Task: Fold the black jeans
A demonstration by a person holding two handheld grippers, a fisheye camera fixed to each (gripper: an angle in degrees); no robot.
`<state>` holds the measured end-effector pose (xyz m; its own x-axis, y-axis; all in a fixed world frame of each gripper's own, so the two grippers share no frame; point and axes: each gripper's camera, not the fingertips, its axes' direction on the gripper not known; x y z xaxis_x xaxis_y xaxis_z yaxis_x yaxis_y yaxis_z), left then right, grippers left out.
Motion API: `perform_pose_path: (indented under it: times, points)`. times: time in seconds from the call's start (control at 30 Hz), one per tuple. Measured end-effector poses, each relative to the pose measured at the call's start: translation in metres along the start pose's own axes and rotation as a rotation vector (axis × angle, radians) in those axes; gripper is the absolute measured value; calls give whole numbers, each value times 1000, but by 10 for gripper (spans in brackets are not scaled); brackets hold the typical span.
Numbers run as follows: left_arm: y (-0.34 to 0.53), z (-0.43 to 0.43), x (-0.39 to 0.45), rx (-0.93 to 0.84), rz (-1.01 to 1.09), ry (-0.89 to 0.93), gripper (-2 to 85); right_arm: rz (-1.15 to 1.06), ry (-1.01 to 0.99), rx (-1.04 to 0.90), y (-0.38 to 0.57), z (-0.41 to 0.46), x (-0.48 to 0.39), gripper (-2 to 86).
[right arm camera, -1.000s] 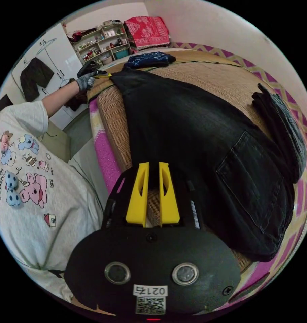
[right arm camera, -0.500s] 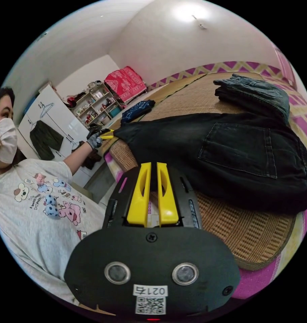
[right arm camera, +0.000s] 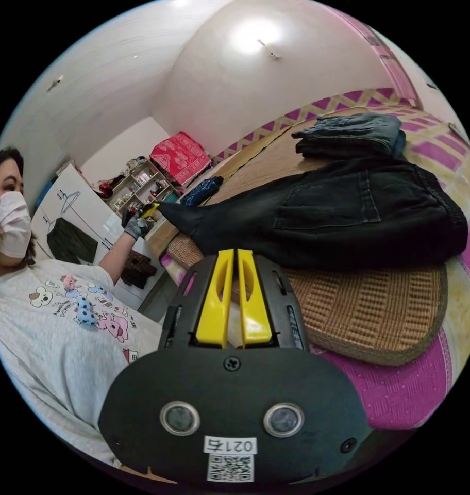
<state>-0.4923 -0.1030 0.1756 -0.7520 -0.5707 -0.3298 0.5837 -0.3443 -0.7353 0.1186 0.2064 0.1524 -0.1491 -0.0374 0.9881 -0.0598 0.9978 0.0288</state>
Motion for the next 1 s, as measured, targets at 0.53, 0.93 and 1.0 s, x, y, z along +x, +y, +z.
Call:
perform_pose_path:
  times: [0.53,0.93,1.0]
  points:
    - [330,299,335,-429,540,41,-7,50,-71,87,26,-76,43,-5]
    - [425,324,375,-497,560,168,8,318,71,295,15,-136,111,63]
    - [431,321,373,-499,556,208,23,477,127,393,17,-157,136,90]
